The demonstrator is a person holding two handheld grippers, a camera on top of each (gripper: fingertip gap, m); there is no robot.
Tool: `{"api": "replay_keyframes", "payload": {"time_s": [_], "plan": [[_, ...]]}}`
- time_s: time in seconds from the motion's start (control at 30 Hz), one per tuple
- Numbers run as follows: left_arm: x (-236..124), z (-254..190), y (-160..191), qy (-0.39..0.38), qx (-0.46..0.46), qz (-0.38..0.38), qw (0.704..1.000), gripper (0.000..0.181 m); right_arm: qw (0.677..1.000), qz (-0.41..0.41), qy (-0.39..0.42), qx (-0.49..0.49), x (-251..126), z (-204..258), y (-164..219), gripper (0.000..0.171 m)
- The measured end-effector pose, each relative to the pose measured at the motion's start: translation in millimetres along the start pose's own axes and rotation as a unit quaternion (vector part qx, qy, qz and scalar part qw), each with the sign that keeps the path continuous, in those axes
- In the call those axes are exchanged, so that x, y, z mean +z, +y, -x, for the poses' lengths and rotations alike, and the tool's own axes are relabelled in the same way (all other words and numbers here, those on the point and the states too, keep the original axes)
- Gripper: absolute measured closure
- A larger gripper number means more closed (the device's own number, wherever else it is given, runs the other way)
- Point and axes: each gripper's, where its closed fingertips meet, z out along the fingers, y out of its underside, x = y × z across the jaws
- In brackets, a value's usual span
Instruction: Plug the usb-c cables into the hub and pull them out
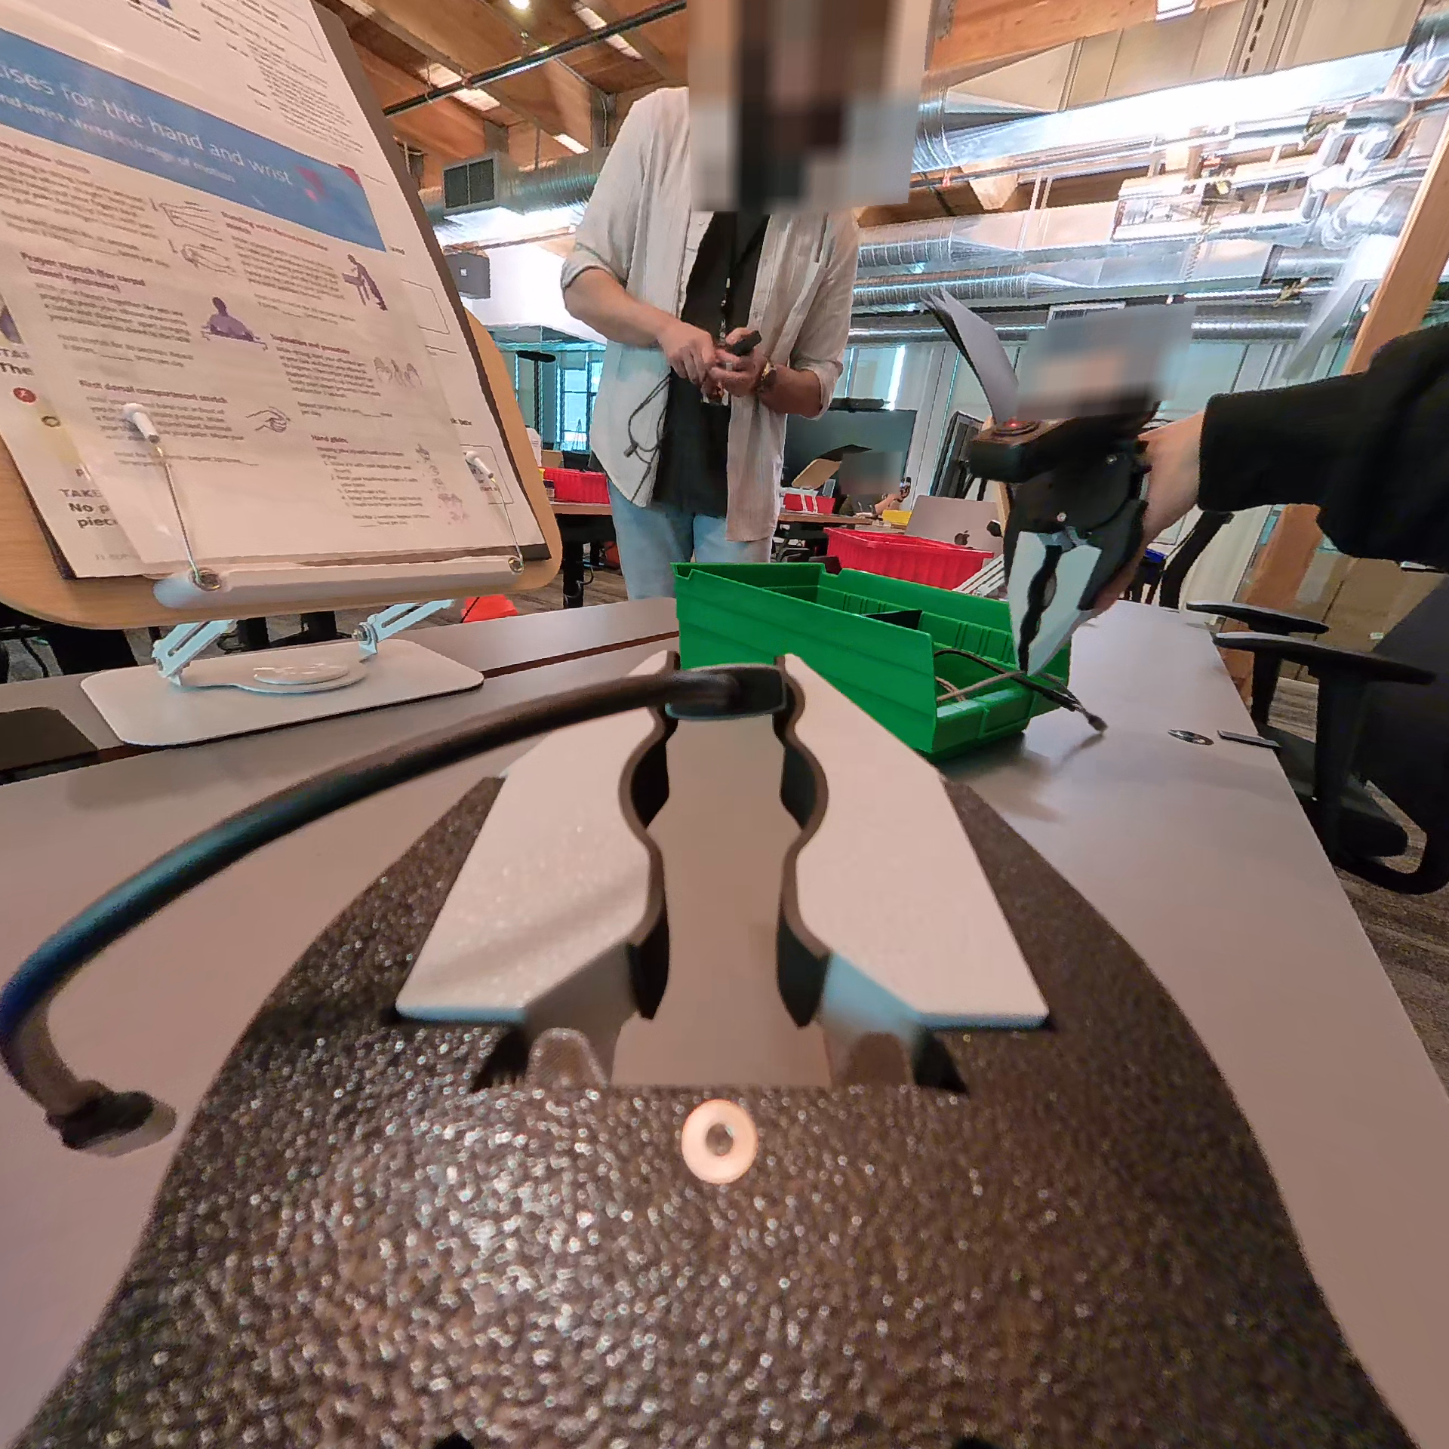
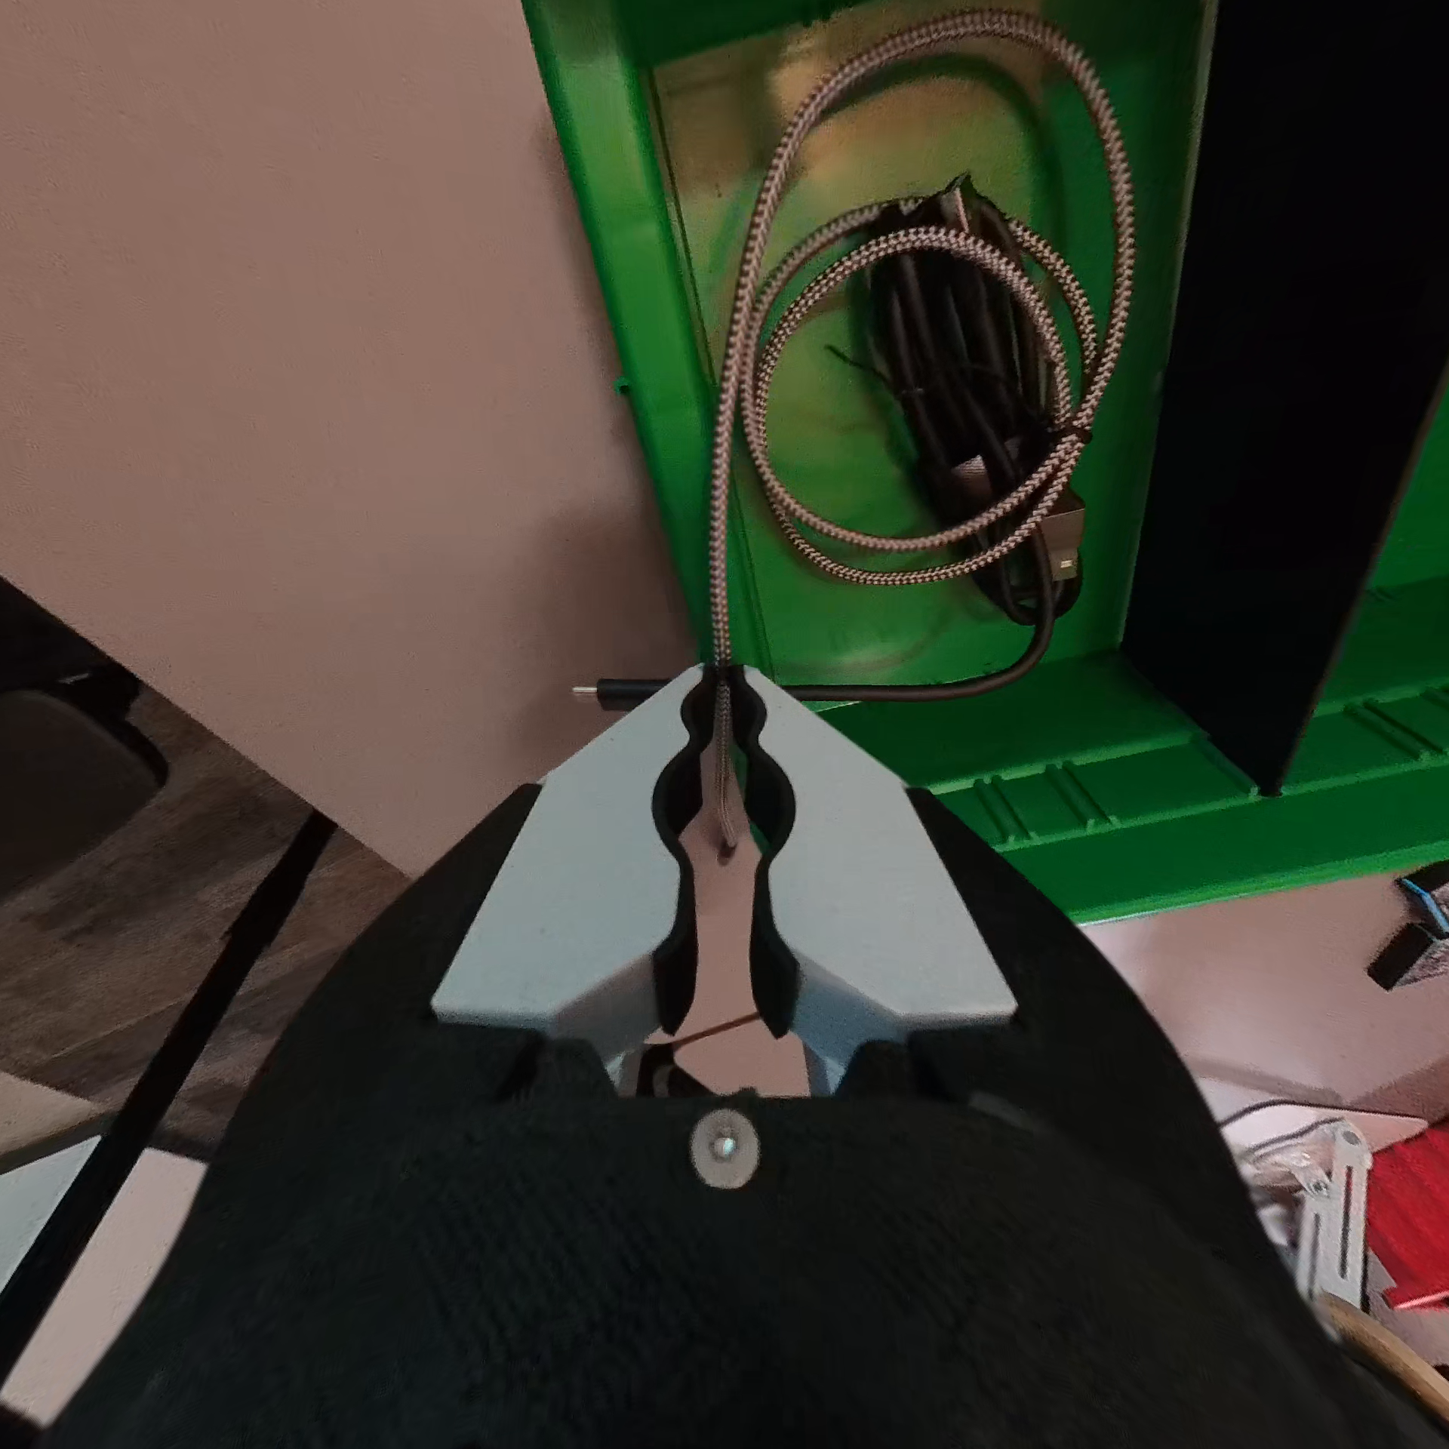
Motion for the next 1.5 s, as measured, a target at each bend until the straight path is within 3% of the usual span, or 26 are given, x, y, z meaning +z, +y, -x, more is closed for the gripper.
{"api": "replay_keyframes", "payload": {"time_s": [0.13, 0.33, 0.47, 0.7, 0.77, 0.9, 0.93, 1.0, 1.1, 1.17, 1.2, 1.3, 1.4, 1.5], "plan": [[0, 0, 0, 0.001, 0.0, 0.0, 1.0, 0.16, 1.0, 0.011, 0.007, -0.009, -1, -3, 5, 0.169], [0, 0, 0, 0.001, 0.0, 0.001, 1.0, 0.16, 0.981, -0.069, 0.182, -0.005, -45, -59, -19, 0.169], [0, -1, 1, 0.002, 0.0, 0.002, 1.0, 0.16, 0.942, -0.17, 0.287, 0.015, -76, -90, -45, 0.17], [0, -1, 0, 0.004, -0.006, 0.0, 1.0, 0.16, 0.903, -0.295, 0.302, 0.083, -77, -103, -72, 0.169], [0, -1, 1, 0.005, -0.006, 0.002, 1.0, 0.16, 0.898, -0.295, 0.313, 0.092, -75, -107, -73, 0.169], [0, -1, 1, 0.004, -0.007, 0.001, 1.0, 0.16, 0.929, -0.227, 0.273, 0.103, -42, -100, -55, 0.17], [0, 0, 0, 0.004, -0.009, -0.001, 1.0, 0.16, 0.937, -0.21, 0.258, 0.106, -34, -96, -48, 0.167], [0, -1, -1, 0.005, -0.01, -0.002, 1.0, 0.161, 0.936, -0.198, 0.264, 0.126, -33, -96, -39, 0.137], [0, -2, 0, 0.008, -0.009, 0.0, 1.0, 0.16, 0.916, -0.258, 0.27, 0.149, -59, -88, -50, 0.094], [1, -4, 1, 0.014, -0.008, 0.003, 1.0, 0.16, 0.899, -0.345, 0.226, 0.144, -85, -63, -78, 0.069], [2, -7, 1, 0.021, -0.007, 0.004, 1.0, 0.16, 0.894, -0.392, 0.173, 0.13, -96, -38, -98, 0.065], [1, -36, -6, 0.116, -0.021, -0.015, 0.993, 0.16, 0.863, -0.502, 0.049, 0.026, -119, 50, -161, 0.073], [-13, -84, -23, 0.27, -0.055, -0.06, 0.959, 0.16, 0.827, -0.557, -0.017, -0.072, -120, 133, -203, 0.078], [-21, -104, -25, 0.325, -0.051, -0.069, 0.942, 0.16, 0.808, -0.575, -0.047, -0.118, -102, 182, -230, 0.092]]}}
